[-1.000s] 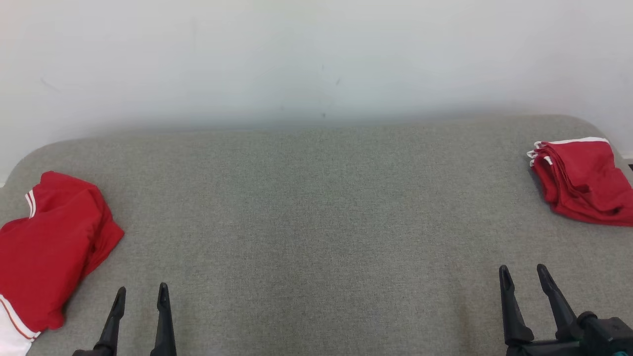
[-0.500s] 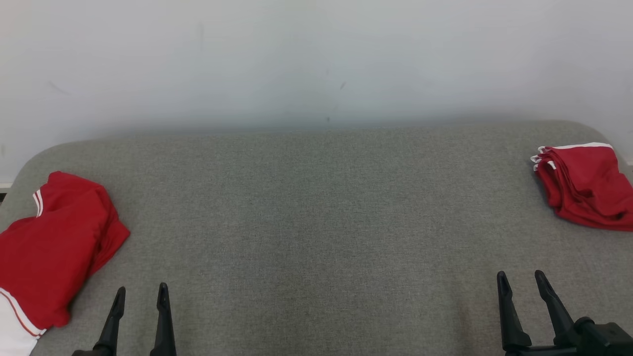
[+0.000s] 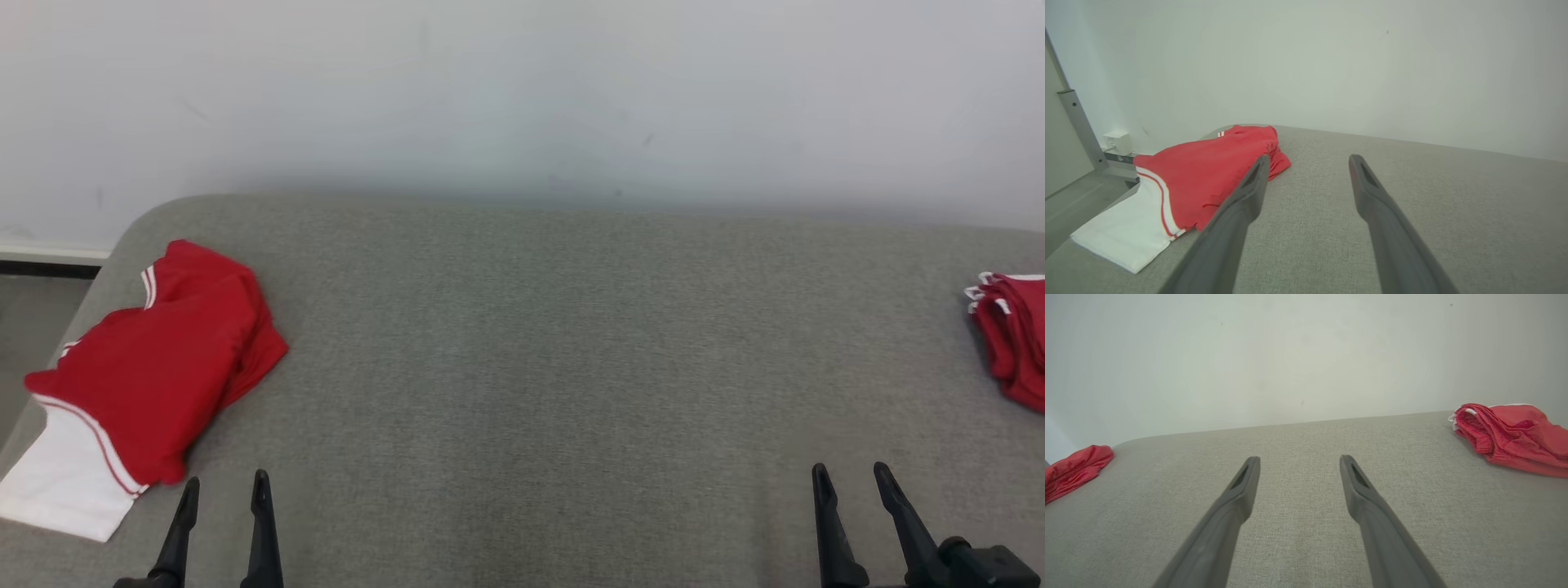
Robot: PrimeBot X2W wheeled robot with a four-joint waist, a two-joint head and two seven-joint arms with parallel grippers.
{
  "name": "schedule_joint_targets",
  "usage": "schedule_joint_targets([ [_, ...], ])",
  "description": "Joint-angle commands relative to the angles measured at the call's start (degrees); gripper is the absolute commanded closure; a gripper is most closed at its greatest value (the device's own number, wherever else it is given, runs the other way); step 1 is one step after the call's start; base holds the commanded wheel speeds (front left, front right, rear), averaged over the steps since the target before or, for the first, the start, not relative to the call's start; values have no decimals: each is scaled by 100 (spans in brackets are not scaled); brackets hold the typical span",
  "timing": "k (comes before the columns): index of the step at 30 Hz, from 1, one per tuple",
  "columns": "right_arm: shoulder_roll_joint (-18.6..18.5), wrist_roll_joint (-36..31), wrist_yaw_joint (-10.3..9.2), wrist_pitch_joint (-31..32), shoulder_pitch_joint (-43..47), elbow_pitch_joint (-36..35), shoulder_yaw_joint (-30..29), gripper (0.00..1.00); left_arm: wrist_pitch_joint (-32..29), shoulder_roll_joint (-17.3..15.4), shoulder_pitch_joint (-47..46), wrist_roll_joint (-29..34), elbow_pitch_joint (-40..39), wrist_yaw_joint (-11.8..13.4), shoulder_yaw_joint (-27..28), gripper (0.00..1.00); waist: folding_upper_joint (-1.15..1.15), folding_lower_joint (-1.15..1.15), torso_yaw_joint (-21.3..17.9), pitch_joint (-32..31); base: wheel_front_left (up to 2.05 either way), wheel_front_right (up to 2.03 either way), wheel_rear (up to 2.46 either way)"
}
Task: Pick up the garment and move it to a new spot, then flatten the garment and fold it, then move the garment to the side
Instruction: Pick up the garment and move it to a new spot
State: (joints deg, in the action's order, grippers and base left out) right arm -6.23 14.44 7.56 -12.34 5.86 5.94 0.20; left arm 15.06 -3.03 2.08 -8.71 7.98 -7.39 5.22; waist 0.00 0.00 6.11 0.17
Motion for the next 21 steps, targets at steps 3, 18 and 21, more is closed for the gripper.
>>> schedule_joint_targets([
  [3,40,-9,-16,-36,-23,26,20,0,16,-8,-38,18,-2,26,56,0,0,0,727,122,0,0,0],
  [18,-62,-54,-16,-18,-269,183,235,0,16,7,64,-82,23,122,258,0,0,0,2225,296,0,0,0],
  [21,-69,-62,-15,9,-299,186,292,0,16,8,100,-107,17,134,307,0,0,0,2364,298,0,0,0],
])
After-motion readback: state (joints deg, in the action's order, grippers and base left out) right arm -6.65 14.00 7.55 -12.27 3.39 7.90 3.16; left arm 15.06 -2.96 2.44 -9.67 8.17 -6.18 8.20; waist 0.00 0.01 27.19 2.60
